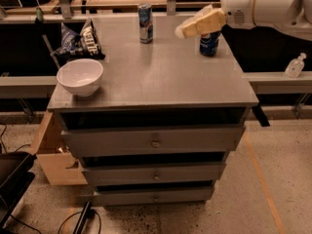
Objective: Pick redbull can
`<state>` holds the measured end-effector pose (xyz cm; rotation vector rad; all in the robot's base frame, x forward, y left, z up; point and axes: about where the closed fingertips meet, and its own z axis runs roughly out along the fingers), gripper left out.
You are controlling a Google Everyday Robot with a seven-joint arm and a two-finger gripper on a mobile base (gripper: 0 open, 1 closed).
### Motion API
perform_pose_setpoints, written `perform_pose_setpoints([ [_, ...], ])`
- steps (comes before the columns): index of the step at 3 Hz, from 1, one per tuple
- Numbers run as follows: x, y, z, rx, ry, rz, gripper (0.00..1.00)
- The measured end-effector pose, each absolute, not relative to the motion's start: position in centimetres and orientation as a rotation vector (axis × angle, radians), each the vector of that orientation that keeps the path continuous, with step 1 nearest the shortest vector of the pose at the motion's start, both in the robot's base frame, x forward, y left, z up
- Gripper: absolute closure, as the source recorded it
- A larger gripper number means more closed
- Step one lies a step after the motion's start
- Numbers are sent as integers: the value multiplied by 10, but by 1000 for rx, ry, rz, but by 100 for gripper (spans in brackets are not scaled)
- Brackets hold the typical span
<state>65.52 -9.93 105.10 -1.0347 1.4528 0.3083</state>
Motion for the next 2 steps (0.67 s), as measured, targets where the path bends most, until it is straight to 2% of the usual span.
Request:
perform_pose_setpoints([
  [2,671,-101,1065,-957,1424,281,0],
])
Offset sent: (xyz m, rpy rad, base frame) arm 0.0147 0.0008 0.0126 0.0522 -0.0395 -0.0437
